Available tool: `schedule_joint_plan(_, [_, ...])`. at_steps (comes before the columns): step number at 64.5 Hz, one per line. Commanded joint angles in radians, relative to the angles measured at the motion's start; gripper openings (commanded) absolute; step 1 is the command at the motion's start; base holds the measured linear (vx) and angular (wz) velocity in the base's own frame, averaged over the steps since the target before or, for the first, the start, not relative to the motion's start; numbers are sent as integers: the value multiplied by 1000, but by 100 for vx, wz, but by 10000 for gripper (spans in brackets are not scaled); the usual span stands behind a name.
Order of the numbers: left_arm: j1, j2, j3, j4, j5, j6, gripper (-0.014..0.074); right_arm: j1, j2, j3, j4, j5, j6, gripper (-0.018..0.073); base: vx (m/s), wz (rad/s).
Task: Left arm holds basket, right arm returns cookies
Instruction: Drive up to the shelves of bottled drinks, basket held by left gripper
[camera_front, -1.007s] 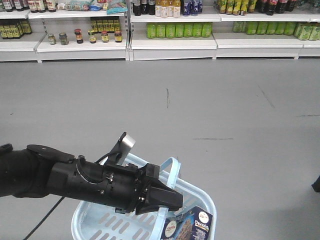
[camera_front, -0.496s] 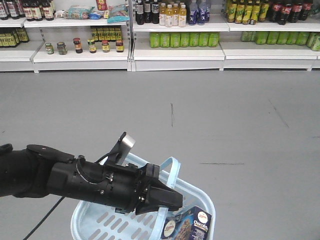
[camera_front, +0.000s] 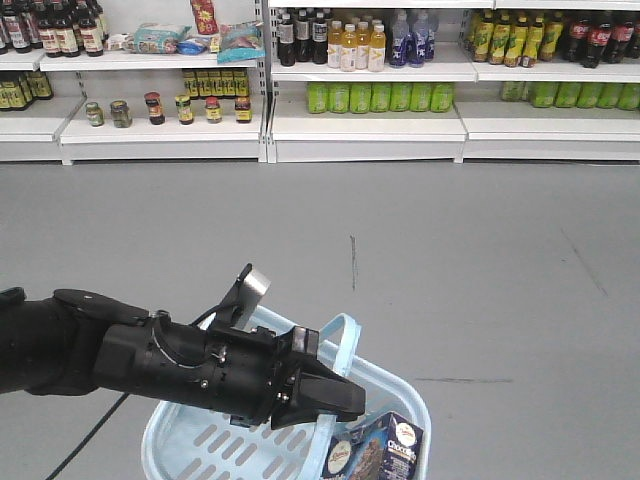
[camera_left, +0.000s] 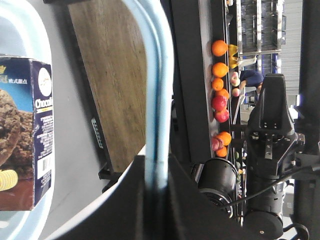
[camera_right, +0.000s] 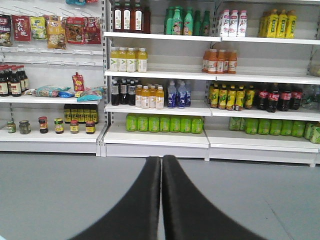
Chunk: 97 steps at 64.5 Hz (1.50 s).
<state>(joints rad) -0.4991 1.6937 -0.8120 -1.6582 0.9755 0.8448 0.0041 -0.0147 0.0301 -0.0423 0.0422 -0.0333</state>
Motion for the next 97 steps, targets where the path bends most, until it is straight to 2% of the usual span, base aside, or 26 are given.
schedule_joint_plan(1, [-1,-48,-28,-71,70,4,-6,0,-7,-1,-5,-73,-1,-8,36,2])
schedule_joint_plan(97, [-1,-48,-28,-71,70,4,-6,0,-7,-1,-5,-73,-1,-8,36,3])
